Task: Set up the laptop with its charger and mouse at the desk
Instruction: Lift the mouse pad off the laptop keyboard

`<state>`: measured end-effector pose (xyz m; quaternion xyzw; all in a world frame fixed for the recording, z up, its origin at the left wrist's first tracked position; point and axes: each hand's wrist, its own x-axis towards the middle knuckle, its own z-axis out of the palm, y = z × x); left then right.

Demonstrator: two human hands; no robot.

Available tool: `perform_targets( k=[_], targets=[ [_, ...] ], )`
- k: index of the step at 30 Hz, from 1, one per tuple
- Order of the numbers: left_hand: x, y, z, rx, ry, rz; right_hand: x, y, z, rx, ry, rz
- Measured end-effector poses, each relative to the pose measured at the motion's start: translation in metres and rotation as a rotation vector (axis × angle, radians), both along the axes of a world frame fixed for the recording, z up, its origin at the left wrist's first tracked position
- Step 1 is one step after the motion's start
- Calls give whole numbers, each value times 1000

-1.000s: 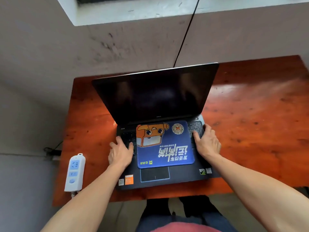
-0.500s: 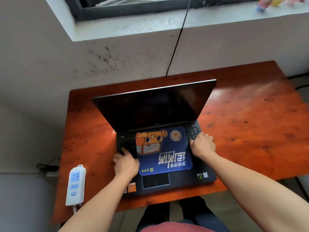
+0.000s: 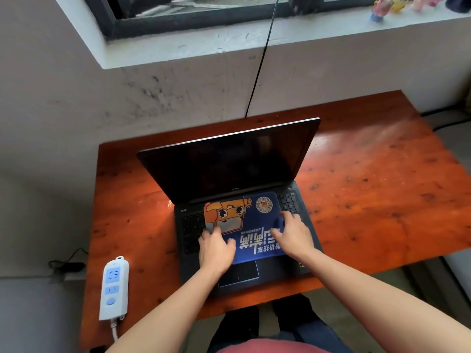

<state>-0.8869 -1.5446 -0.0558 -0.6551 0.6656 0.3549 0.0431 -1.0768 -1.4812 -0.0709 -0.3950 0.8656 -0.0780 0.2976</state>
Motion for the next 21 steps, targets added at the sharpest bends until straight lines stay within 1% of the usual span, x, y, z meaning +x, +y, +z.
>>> perform_targets(
  k=[3, 5, 6, 8, 10, 13, 18, 21],
  targets=[
    [-3, -5, 1, -11, 69, 180, 0, -4, -4, 11, -122, -195],
    [-1, -12, 1, -18, 126, 329, -9, -3, -6, -24, -278, -364],
    [0, -15, 2, -3, 174, 403, -14, -1, -6, -53, -361, -409],
    [-4, -16, 5, 40, 269, 482, -22, 3, -6, -87, -481, -397],
    [-13, -12, 9, 72, 331, 447, -31, 7, -4, -107, -538, -347],
    [-43, -2, 18, 106, 424, 365, -64, 15, 7, -133, -498, -299],
    [-119, 22, 32, 142, 478, 269, -159, 39, 24, -188, -405, -359],
    [-167, 40, 29, 155, 451, 227, -216, 57, 29, -177, -382, -365]
  ],
)
